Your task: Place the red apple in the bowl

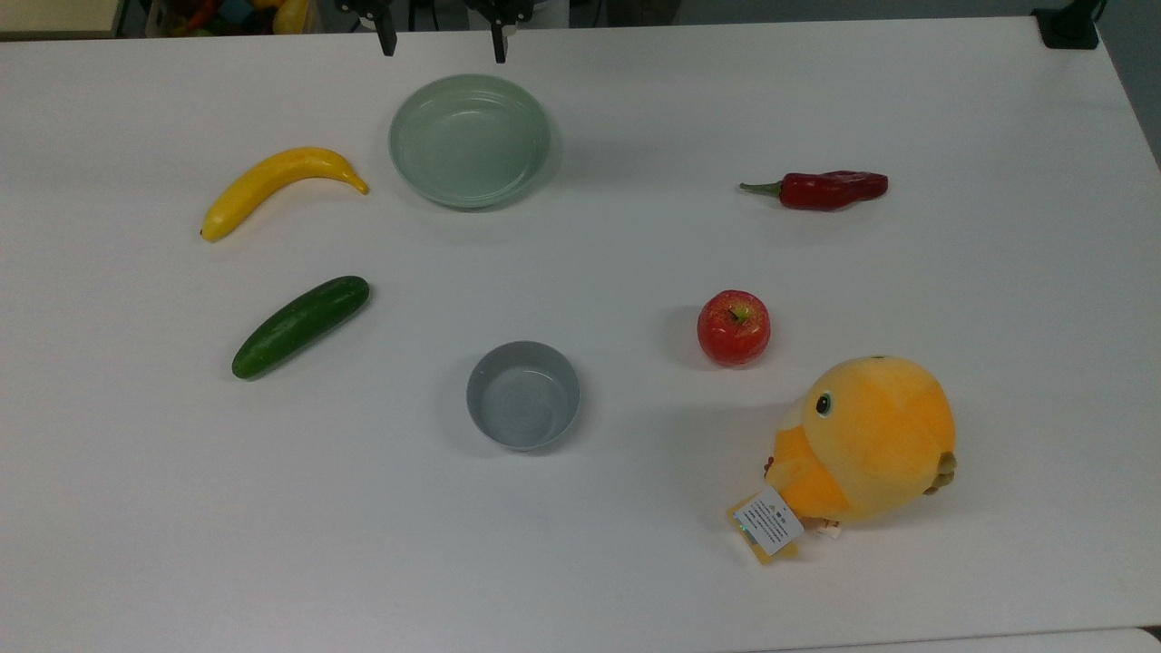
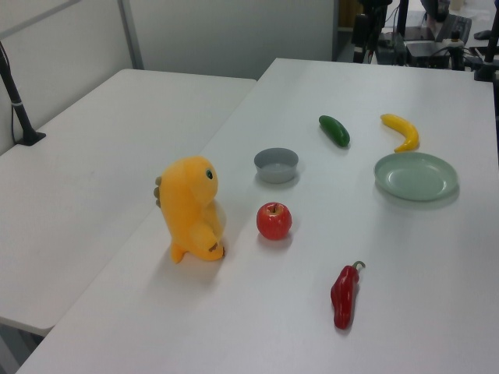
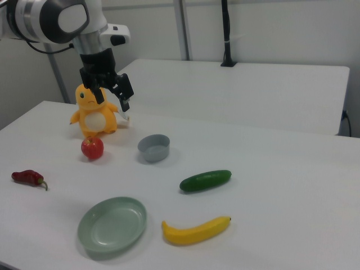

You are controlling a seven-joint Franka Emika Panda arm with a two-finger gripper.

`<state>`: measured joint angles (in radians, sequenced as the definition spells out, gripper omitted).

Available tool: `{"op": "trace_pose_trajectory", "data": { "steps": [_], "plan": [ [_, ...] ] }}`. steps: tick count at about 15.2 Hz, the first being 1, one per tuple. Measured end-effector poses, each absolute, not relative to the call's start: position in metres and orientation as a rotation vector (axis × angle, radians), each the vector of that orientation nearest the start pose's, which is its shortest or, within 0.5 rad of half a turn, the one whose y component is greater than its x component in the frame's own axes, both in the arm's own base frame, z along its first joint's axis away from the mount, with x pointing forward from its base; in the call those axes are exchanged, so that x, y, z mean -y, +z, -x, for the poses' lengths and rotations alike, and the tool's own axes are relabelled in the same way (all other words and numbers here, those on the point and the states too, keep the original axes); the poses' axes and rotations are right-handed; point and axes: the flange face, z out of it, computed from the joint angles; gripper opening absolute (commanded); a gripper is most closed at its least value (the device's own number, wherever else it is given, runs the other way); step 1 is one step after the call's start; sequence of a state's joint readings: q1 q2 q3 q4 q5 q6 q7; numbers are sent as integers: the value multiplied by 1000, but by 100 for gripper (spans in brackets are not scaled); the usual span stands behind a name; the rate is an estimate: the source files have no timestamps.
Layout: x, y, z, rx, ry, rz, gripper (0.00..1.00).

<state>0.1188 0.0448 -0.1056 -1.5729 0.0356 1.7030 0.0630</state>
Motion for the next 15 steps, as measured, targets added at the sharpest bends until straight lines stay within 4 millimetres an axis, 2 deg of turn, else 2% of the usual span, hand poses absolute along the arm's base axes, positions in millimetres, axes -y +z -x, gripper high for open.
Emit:
{"op": "trace_pose_trajectory", "data": {
  "steps": [10,12,15],
  "plan": [
    [-16,589,-582,-76,-125,3098,100],
    [-28,579,-586,-48,-183,3092,100],
    [-63,550,-592,35,-252,3081,100]
  ]
}}
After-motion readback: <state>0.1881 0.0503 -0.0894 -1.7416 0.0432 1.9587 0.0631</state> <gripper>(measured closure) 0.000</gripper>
